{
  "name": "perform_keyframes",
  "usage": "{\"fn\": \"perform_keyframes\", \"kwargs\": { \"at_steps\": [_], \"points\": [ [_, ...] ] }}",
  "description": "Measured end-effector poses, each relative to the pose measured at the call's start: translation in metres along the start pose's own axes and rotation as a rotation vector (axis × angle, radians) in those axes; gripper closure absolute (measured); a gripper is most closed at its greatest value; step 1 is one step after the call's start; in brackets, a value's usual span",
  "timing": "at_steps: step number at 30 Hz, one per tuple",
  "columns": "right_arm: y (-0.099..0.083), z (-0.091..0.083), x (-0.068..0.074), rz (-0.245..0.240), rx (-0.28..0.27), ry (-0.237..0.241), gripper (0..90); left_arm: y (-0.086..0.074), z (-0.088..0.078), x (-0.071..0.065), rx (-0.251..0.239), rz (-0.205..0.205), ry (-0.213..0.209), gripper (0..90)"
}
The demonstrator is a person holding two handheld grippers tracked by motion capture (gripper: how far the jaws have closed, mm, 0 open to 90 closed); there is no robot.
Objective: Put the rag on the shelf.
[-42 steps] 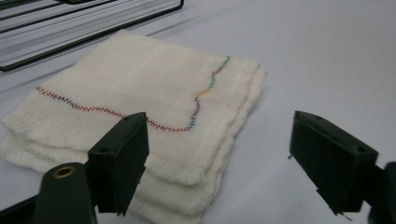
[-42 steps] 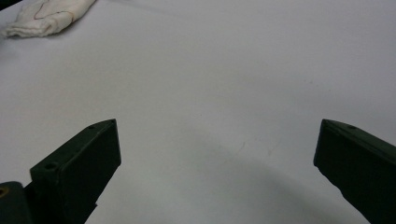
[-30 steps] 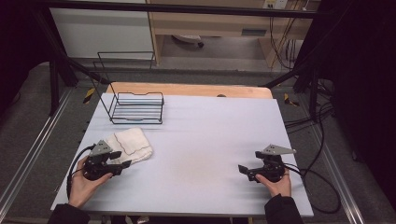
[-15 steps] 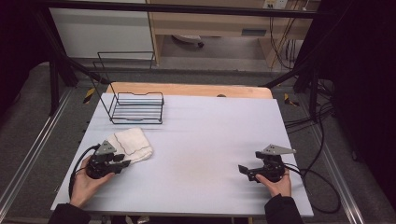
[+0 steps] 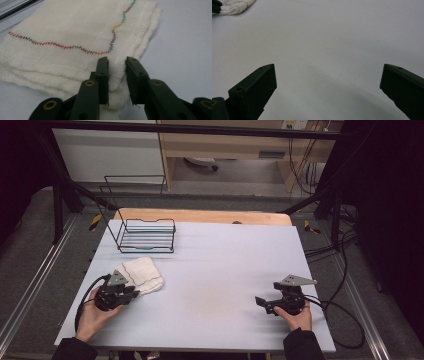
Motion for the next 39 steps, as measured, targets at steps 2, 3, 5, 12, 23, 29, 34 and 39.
{"fn": "perform_keyframes", "kwargs": {
  "at_steps": [2, 3, 5, 12, 23, 29, 34, 39],
  "points": [
    [0.0, 0.0, 0.0, -0.004, 0.002, 0.001, 1.3, 0.001, 0.0, -0.001, 0.01, 0.0, 0.006, 81.2],
    [0.0, 0.0, 0.0, -0.002, 0.002, 0.001, 1.4, 0.002, 0.0, -0.001, 0.014, 0.001, 0.008, 82.8],
    [0.0, 0.0, 0.0, -0.004, 0.003, 0.001, 1.4, 0.003, -0.001, -0.001, 0.016, -0.004, 0.008, 83.5],
    [0.0, 0.0, 0.0, -0.003, 0.003, 0.004, 1.6, 0.006, -0.008, -0.003, -0.031, -0.046, -0.019, 85.3],
    [0.0, 0.001, 0.0, -0.001, 0.006, 0.008, 1.9, 0.017, -0.009, -0.02, -0.042, -0.033, -0.033, 85.2],
    [0.0, 0.001, 0.001, -0.003, 0.006, 0.01, 2.0, 0.015, -0.011, -0.014, -0.024, -0.012, 0.003, 85.3],
    [0.0, 0.003, 0.003, -0.001, 0.012, 0.017, 2.3, 0.013, -0.008, -0.013, -0.009, 0.011, -0.028, 84.9],
    [0.004, 0.008, 0.012, -0.017, 0.003, 0.034, 2.6, 0.01, -0.015, 0.002, -0.067, -0.057, -0.019, 58.0]
  ]
}}
Point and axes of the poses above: each handheld gripper's, and its own axes: z roughly forward along the jaws, y roughly out of its top, x roughly to its left, the point moved 1 cm from there along z, roughly forward along the jaws, and after that the axes turned 13 degrees about z, right-handed, at the moved point
